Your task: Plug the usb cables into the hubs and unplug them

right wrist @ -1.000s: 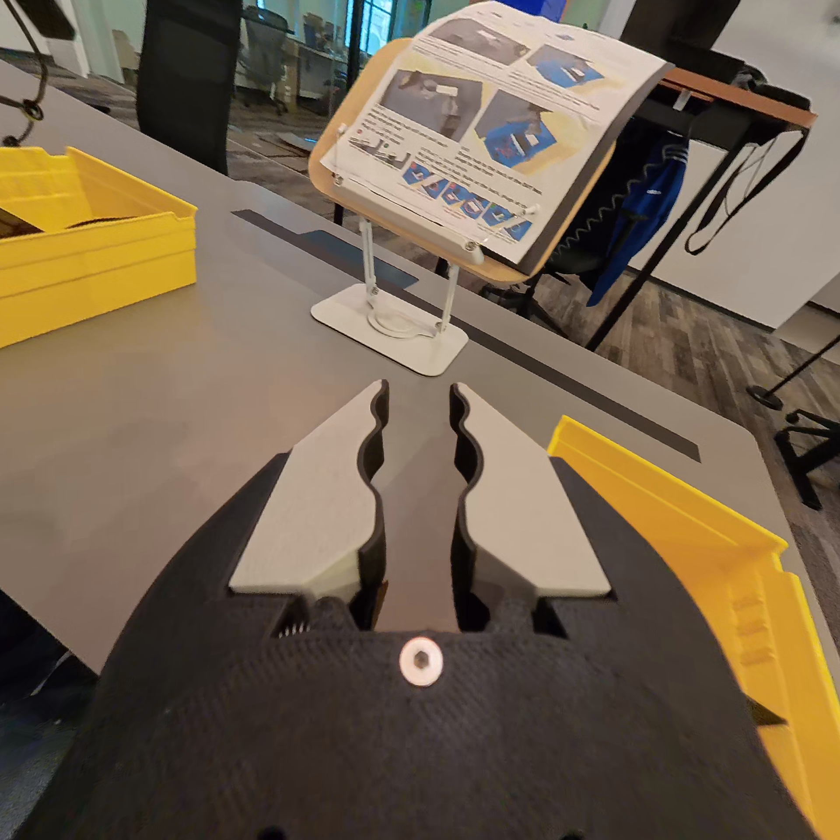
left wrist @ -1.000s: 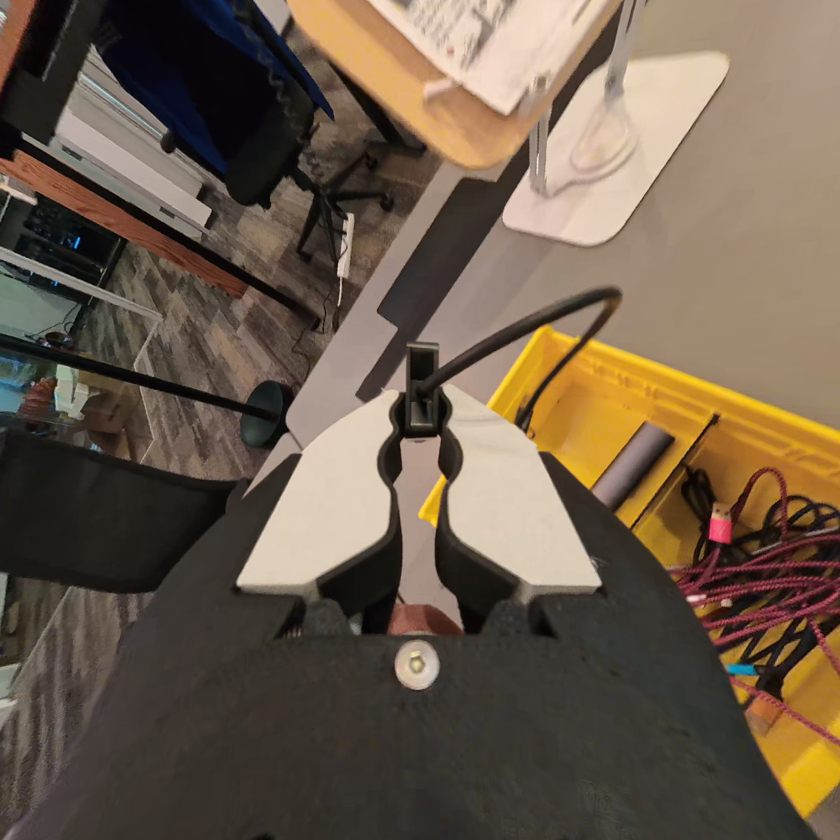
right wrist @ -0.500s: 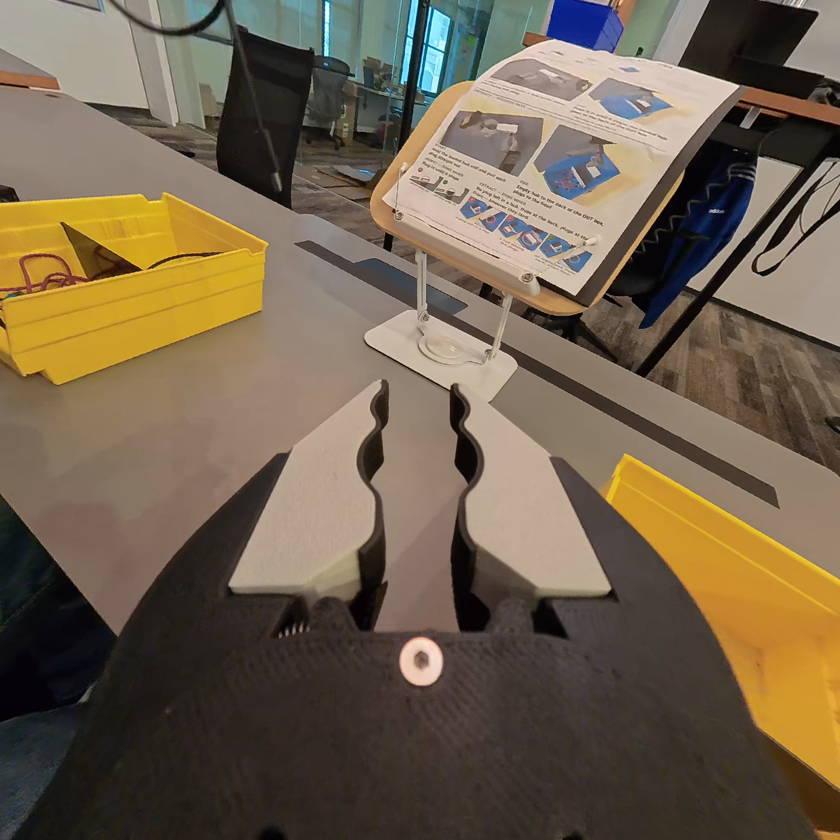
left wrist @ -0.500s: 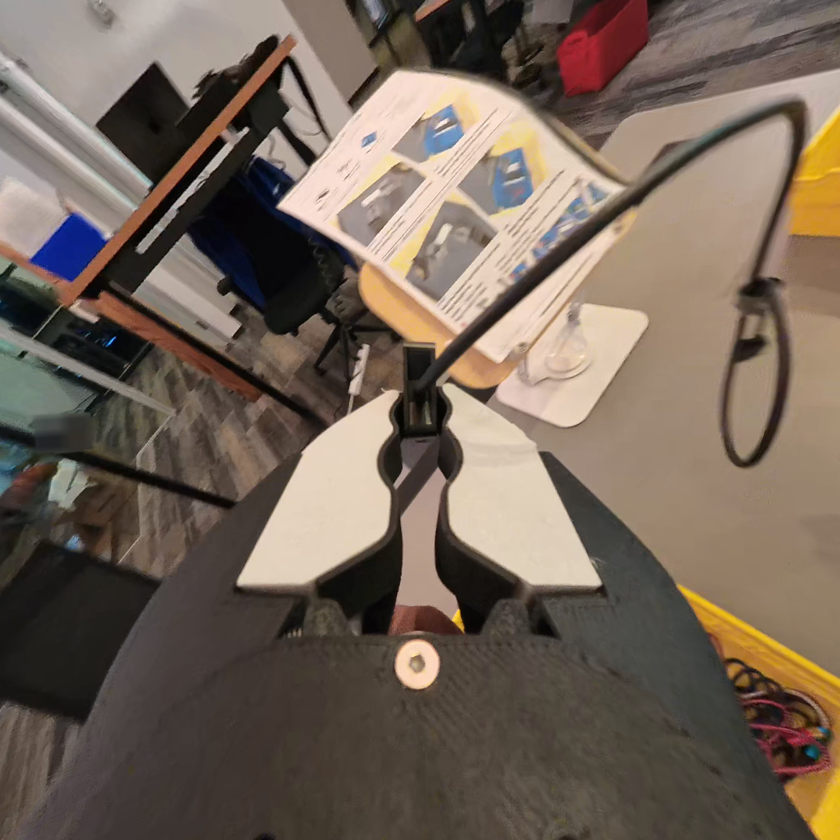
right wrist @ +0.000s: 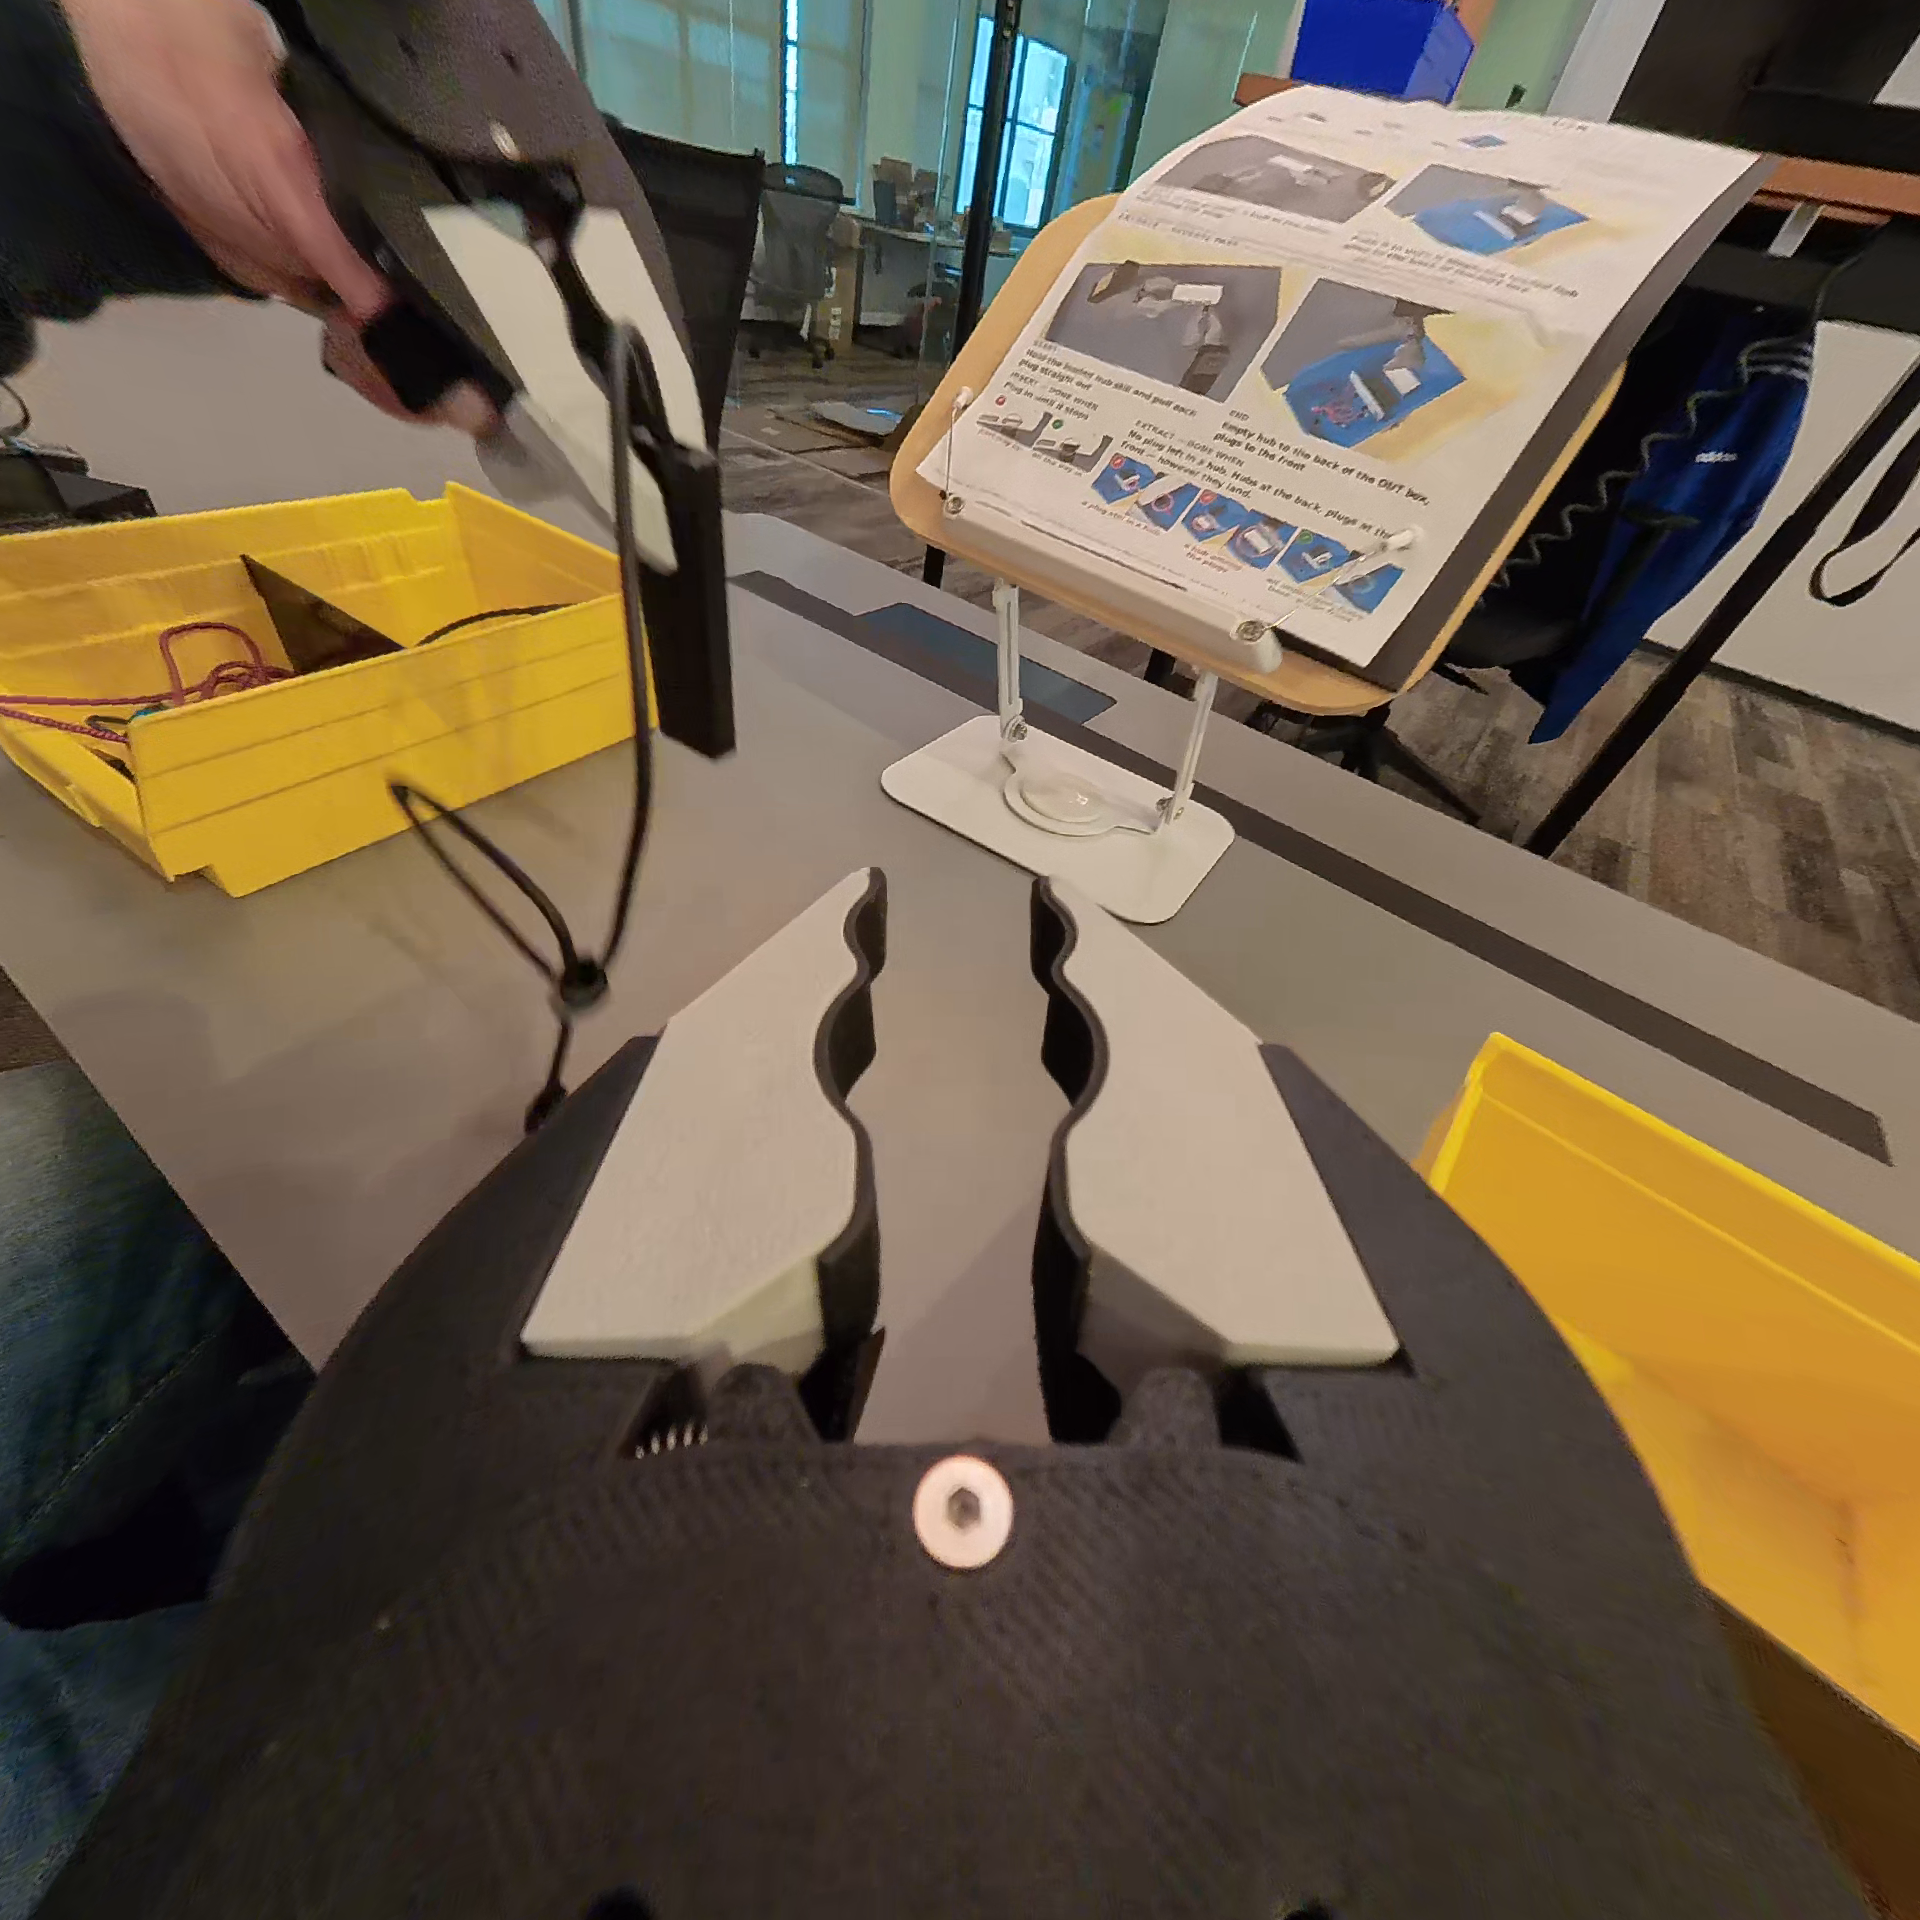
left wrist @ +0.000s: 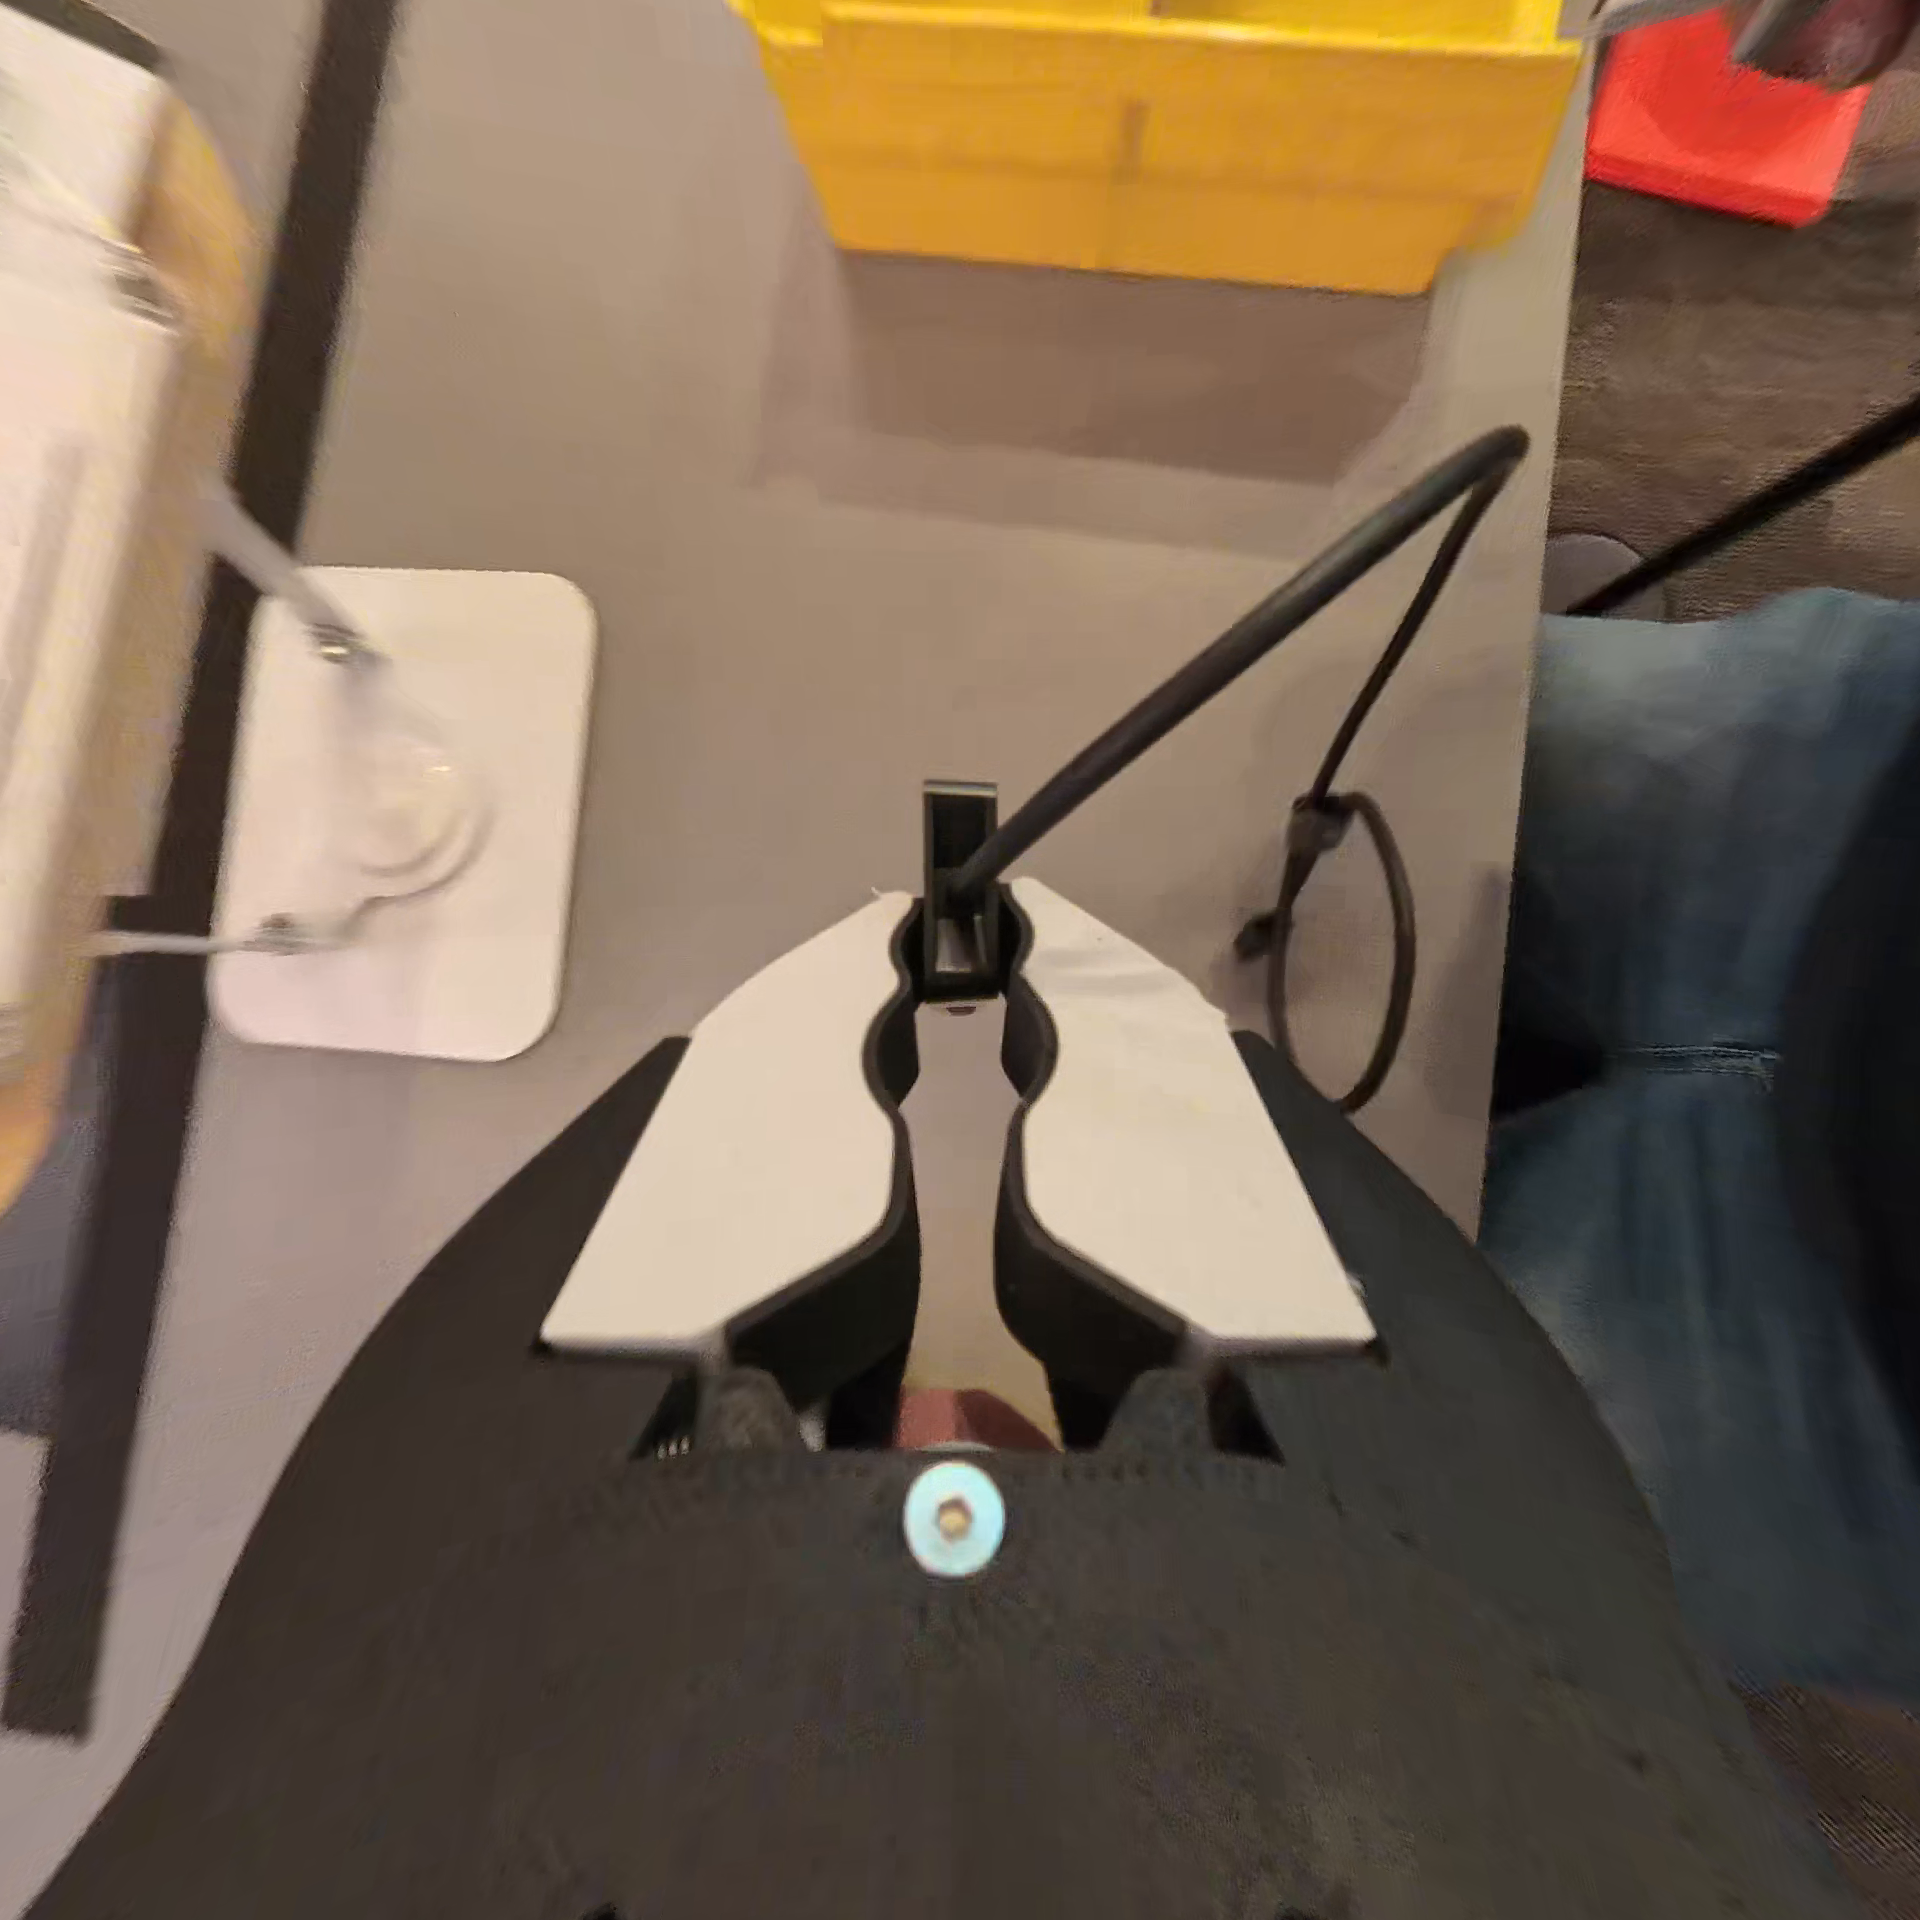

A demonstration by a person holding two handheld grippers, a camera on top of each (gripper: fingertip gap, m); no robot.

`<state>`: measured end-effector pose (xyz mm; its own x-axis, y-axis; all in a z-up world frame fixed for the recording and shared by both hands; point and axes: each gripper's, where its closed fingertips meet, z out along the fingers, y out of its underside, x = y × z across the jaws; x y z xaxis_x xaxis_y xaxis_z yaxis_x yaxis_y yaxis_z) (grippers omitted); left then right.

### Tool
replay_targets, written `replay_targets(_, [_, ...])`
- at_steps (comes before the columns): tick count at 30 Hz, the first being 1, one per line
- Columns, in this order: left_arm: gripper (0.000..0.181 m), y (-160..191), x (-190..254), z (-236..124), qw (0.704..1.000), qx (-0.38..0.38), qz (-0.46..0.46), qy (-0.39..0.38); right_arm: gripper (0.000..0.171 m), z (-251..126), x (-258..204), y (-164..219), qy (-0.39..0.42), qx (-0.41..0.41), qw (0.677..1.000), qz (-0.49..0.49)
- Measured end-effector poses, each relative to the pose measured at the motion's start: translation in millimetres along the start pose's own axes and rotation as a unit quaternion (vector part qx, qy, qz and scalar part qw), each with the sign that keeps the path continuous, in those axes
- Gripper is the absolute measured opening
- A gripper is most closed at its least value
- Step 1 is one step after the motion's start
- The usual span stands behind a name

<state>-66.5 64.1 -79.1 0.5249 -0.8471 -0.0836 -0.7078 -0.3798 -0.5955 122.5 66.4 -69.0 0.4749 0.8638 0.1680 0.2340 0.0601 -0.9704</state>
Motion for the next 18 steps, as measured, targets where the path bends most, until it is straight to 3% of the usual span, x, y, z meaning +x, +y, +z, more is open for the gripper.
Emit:
replay_targets(1, [0.011,2,5,15,1.0,-0.006,-0.004,0.017,0.025,2,-2,2,-0.004,-0.003,1.0,0.003])
replay_targets(7, [0.011,29,10,94,0.988,-0.065,-0.069,0.119,0.026,18,-24,23,-0.039,-0.029,0.999,0.019])
replay_targets(13, [0.012,53,-3,141,0.958,-0.088,-0.177,0.209,0.028,36,-41,47,-0.061,-0.061,0.996,0.02])
replay_targets(18, [0.018,67,-23,164,0.955,-0.105,-0.207,0.186,0.028,59,-59,72,-0.085,-0.093,0.992,0.016])
